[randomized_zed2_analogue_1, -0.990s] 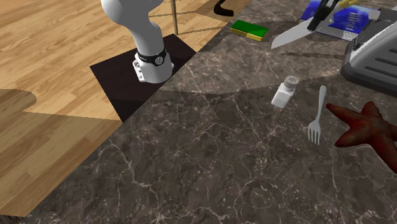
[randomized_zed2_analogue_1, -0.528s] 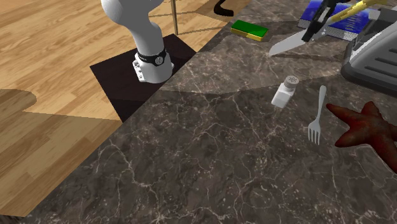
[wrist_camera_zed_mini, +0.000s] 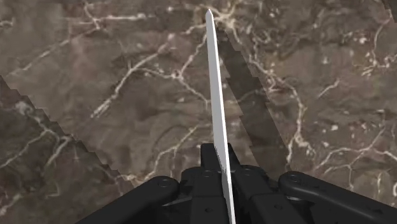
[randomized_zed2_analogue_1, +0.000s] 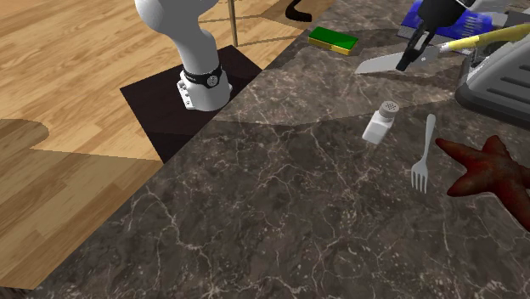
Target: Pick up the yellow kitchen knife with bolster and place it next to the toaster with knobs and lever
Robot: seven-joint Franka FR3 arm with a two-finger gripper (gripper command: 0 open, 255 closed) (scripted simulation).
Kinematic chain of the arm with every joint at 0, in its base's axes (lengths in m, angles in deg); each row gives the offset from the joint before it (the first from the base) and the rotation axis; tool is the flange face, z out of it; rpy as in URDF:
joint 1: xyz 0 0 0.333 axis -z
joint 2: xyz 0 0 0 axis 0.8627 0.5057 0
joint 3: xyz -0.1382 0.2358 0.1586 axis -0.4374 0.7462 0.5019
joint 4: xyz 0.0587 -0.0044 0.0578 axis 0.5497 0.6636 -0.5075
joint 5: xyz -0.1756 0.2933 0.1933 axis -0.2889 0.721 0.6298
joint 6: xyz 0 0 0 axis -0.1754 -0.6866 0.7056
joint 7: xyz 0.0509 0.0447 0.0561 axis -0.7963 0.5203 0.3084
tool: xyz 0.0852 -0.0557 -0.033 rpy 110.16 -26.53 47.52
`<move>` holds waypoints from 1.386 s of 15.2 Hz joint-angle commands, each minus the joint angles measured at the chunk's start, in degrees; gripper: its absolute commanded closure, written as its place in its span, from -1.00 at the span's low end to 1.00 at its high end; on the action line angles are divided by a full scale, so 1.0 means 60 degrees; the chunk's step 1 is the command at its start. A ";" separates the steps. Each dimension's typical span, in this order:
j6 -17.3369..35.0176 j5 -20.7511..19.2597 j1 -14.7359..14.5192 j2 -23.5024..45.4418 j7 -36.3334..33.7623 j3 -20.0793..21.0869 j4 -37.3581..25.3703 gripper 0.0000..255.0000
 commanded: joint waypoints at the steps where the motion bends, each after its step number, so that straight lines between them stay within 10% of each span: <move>1: 0.0244 -0.0015 -0.0011 0.0097 -0.0004 0.0004 0.0207 1.00; 12: 0.0705 -0.0069 -0.0026 0.0327 -0.0024 -0.0003 0.0443 1.00; 13: 0.0704 -0.0069 -0.0026 0.0328 -0.0024 -0.0003 0.0442 -1.00; 21: -0.0215 0.0000 0.0014 0.0008 0.0027 -0.0008 -0.0164 -1.00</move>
